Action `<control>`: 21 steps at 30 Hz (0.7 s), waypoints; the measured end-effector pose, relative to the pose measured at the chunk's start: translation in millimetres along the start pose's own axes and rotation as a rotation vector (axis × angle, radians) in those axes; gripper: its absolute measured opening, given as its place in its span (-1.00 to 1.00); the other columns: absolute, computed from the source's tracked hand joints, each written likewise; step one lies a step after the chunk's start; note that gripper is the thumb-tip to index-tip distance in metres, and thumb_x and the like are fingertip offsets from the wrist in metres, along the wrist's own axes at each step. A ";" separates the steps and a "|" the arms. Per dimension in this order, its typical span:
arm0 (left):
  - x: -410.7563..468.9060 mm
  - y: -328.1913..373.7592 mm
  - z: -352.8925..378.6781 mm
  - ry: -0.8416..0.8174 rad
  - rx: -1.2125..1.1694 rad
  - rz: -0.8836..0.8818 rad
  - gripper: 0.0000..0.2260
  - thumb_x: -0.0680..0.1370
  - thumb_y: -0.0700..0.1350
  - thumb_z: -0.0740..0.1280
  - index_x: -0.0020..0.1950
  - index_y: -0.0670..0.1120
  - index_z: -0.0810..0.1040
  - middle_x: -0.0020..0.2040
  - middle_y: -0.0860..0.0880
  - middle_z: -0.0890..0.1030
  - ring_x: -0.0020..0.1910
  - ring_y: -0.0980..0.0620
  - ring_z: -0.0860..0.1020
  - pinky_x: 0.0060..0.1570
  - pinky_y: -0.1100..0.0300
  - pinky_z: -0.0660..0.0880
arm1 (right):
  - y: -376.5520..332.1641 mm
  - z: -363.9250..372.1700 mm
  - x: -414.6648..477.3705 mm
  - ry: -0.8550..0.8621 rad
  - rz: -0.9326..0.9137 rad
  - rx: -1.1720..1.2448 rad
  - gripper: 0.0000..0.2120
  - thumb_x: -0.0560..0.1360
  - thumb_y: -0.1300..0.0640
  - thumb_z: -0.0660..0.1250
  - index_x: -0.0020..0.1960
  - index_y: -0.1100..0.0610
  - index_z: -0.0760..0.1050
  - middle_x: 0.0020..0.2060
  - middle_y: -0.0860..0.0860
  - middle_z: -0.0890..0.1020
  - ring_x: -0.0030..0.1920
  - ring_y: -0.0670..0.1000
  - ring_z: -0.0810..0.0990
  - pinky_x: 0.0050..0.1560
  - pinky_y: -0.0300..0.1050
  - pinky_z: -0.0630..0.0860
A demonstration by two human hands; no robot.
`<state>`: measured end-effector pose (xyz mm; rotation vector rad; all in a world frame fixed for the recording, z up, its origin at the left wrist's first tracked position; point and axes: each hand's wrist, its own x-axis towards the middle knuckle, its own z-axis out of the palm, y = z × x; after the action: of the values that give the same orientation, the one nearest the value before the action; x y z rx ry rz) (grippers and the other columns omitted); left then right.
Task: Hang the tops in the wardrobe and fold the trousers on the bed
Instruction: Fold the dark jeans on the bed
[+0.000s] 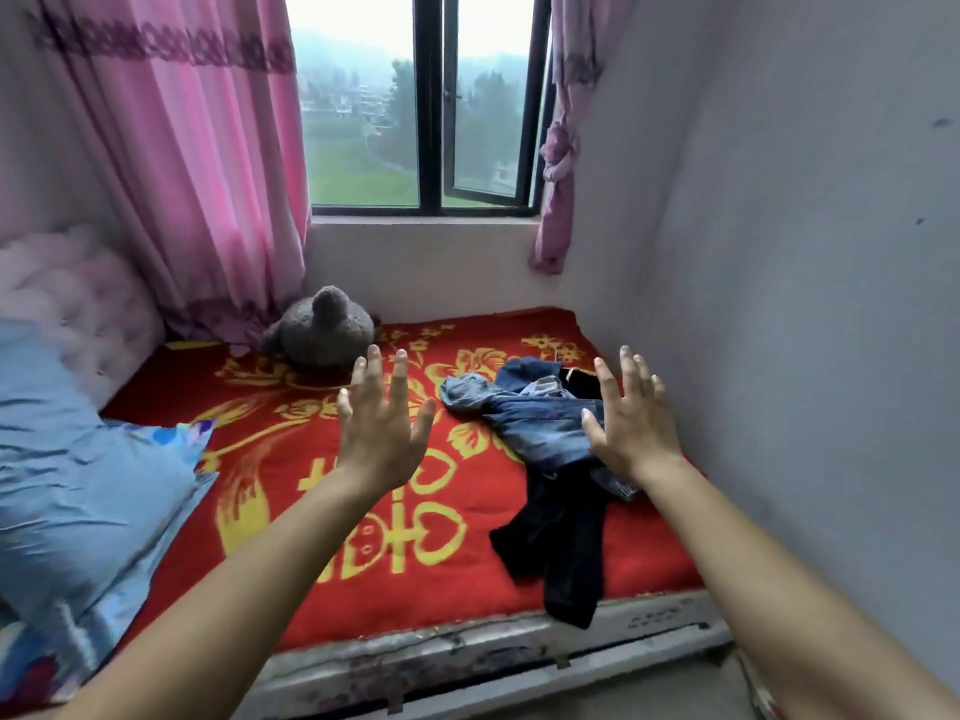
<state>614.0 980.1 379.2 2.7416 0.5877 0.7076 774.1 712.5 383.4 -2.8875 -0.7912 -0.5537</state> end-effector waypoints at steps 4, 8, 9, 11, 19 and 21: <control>72.3 -7.8 39.3 -0.057 -0.009 0.056 -0.36 0.64 0.19 0.09 0.62 -0.04 -0.04 0.61 -0.17 -0.07 0.58 -0.16 -0.06 0.48 -0.23 0.05 | 23.9 20.3 49.4 -0.002 0.060 -0.039 -0.29 0.56 -0.08 0.27 0.61 0.13 0.12 0.59 0.26 0.06 0.58 0.25 0.07 0.54 0.21 0.06; 124.7 -2.4 97.8 -0.149 -0.080 0.037 -0.38 0.64 0.16 0.12 0.61 -0.07 0.03 0.59 -0.21 0.08 0.56 -0.19 0.07 0.46 -0.18 0.14 | 55.7 57.4 64.9 -0.037 0.140 -0.036 -0.30 0.54 -0.05 0.32 0.59 0.14 0.17 0.57 0.28 0.12 0.56 0.27 0.13 0.52 0.21 0.11; 133.4 0.9 116.5 -0.173 -0.088 0.034 -0.38 0.64 0.16 0.12 0.61 -0.08 0.04 0.59 -0.22 0.09 0.56 -0.19 0.07 0.46 -0.17 0.15 | 65.5 69.9 65.8 -0.054 0.150 -0.040 -0.29 0.55 -0.05 0.31 0.60 0.14 0.16 0.58 0.28 0.11 0.56 0.27 0.13 0.52 0.21 0.11; 147.0 9.9 156.3 -0.233 -0.079 0.038 -0.38 0.65 0.16 0.11 0.61 -0.09 0.04 0.60 -0.21 0.07 0.57 -0.18 0.03 0.47 -0.15 0.12 | 87.2 96.1 68.0 -0.102 0.177 -0.051 -0.29 0.56 -0.07 0.28 0.61 0.13 0.12 0.59 0.26 0.08 0.58 0.25 0.10 0.54 0.19 0.09; 187.9 61.9 305.9 -0.486 0.051 0.049 -0.37 0.65 0.20 0.06 0.63 -0.03 -0.05 0.62 -0.16 -0.04 0.59 -0.15 -0.07 0.49 -0.15 0.11 | 184.6 213.4 115.3 -0.315 0.288 -0.019 -0.25 0.58 -0.13 0.23 0.63 0.10 -0.02 0.60 0.24 -0.02 0.59 0.23 0.04 0.55 0.15 0.06; 201.7 73.9 332.2 -0.521 0.089 0.041 -0.36 0.65 0.20 0.06 0.63 -0.02 -0.07 0.62 -0.16 -0.05 0.59 -0.15 -0.08 0.50 -0.15 0.12 | 204.9 240.6 137.1 -0.363 0.305 0.026 -0.24 0.59 -0.13 0.22 0.63 0.10 -0.04 0.60 0.24 -0.05 0.60 0.22 0.02 0.56 0.14 0.05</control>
<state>967.5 958.0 203.1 2.8536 0.4484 -0.0417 1064.8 645.9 210.9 -3.0394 -0.3679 0.0143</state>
